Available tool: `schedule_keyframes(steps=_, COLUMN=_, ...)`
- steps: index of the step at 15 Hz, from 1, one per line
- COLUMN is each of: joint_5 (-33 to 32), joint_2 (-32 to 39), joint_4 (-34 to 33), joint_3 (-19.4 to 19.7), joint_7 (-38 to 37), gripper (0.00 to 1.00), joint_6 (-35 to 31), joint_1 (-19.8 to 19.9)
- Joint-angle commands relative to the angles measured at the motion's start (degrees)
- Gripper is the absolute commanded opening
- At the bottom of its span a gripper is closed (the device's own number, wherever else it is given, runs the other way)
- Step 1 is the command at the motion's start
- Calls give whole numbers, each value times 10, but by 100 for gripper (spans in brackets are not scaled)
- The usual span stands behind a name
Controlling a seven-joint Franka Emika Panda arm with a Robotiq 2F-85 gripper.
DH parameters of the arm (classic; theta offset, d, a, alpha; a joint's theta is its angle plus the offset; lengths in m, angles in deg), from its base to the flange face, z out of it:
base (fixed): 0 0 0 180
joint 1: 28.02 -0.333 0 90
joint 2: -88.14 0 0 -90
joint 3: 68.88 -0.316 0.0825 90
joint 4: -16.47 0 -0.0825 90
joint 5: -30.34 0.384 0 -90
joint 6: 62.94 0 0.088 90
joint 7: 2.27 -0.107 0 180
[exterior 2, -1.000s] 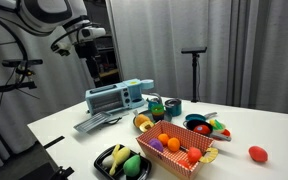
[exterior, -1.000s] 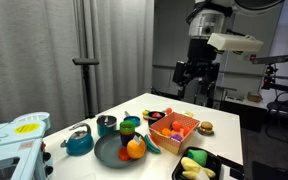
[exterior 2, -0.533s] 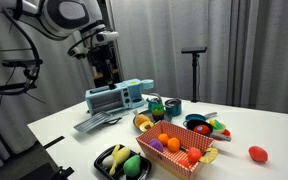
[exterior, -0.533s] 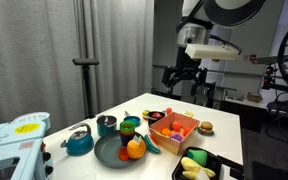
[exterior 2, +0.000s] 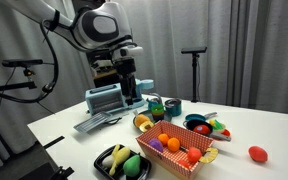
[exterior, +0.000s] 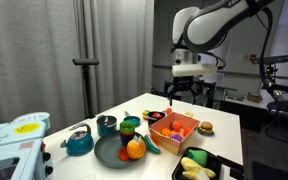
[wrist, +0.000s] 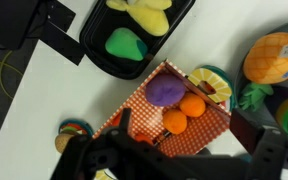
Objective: Take the plushie from the box and put it in the green cup
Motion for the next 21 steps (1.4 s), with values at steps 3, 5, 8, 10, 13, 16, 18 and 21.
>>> schedule_keyframes(steps=3, joint_5=-45, joint_2=72, joint_4=-33, joint_3=46, joint_7=-103, gripper=100, joint_6=0, joint_1=-11)
schedule_keyframes(steps=5, joint_5=-45, joint_2=71, joint_4=-32, joint_3=51, joint_7=-117, gripper=100, joint_6=-1, joint_1=-20)
schedule_keyframes(steps=8, joint_5=-32, joint_2=67, joint_4=-22, joint_3=56, joint_7=-98, gripper=100, joint_6=1, joint_1=-22)
schedule_keyframes(steps=10, joint_5=-45, joint_2=52, joint_4=-6, joint_3=52, joint_7=-99, gripper=100, joint_6=-17, joint_1=-28)
schedule_keyframes(steps=13, joint_5=-78, joint_2=73, joint_4=-10, joint_3=53, joint_7=-133, gripper=100, joint_6=-56, joint_1=-34)
schedule_keyframes(steps=16, joint_5=-90, joint_2=108, joint_4=-35, joint_3=59, joint_7=-157, gripper=100, joint_6=-70, joint_1=-36)
schedule_keyframes(steps=18, joint_5=-82, joint_2=135, joint_4=-51, joint_3=66, joint_7=-164, gripper=100, joint_6=-63, joint_1=-36)
schedule_keyframes(steps=21, joint_5=-91, joint_2=177, joint_4=-69, joint_3=83, joint_7=-183, gripper=100, joint_6=-61, joint_1=-38)
